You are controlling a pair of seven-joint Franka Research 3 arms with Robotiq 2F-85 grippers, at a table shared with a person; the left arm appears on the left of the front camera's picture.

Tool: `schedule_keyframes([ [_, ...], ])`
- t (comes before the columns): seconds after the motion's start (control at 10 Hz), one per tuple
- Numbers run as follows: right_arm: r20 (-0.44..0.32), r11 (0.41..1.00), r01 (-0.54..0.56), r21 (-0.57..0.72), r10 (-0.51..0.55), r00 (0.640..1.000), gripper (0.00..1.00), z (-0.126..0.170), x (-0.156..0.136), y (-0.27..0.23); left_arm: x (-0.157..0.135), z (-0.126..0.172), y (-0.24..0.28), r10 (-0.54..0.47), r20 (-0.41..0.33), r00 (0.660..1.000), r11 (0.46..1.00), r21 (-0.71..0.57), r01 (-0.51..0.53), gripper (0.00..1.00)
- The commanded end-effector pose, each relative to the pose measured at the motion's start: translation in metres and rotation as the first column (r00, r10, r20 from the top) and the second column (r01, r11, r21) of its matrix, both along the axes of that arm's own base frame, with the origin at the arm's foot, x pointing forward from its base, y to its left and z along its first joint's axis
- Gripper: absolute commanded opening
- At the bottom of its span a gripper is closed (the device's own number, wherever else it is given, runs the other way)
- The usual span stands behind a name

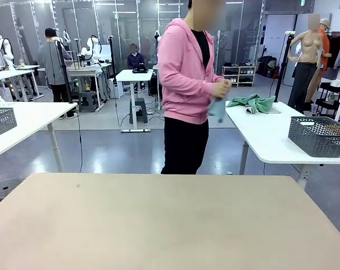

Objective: Fold the towels and place them in the basket.
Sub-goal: When a person lays out a Towel with hook on the table, fold it in half twice.

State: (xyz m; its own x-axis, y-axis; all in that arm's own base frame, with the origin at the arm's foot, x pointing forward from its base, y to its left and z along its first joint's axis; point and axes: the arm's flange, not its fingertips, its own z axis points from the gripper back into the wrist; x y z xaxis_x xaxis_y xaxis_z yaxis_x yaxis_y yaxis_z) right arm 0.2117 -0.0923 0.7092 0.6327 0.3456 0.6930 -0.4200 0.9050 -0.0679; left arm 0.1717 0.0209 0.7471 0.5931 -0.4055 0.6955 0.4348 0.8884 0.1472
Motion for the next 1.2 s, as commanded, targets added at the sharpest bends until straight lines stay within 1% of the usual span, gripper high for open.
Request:
schedule_keyframes([
  [0.0,-0.006,1.0,-0.001,0.0,0.001,1.0,1.0,-0.0006,0.0012,-0.0002,-0.0032,0.0029,-0.0011,-0.007,-0.009,1.0,1.0,0.006,0.007,1.0],
  [1.1,-0.006,1.0,-0.001,0.0,0.001,1.0,1.0,-0.0006,0.0012,-0.0002,-0.0032,0.0029,-0.0011,-0.007,-0.009,1.0,1.0,0.006,0.007,1.0],
])
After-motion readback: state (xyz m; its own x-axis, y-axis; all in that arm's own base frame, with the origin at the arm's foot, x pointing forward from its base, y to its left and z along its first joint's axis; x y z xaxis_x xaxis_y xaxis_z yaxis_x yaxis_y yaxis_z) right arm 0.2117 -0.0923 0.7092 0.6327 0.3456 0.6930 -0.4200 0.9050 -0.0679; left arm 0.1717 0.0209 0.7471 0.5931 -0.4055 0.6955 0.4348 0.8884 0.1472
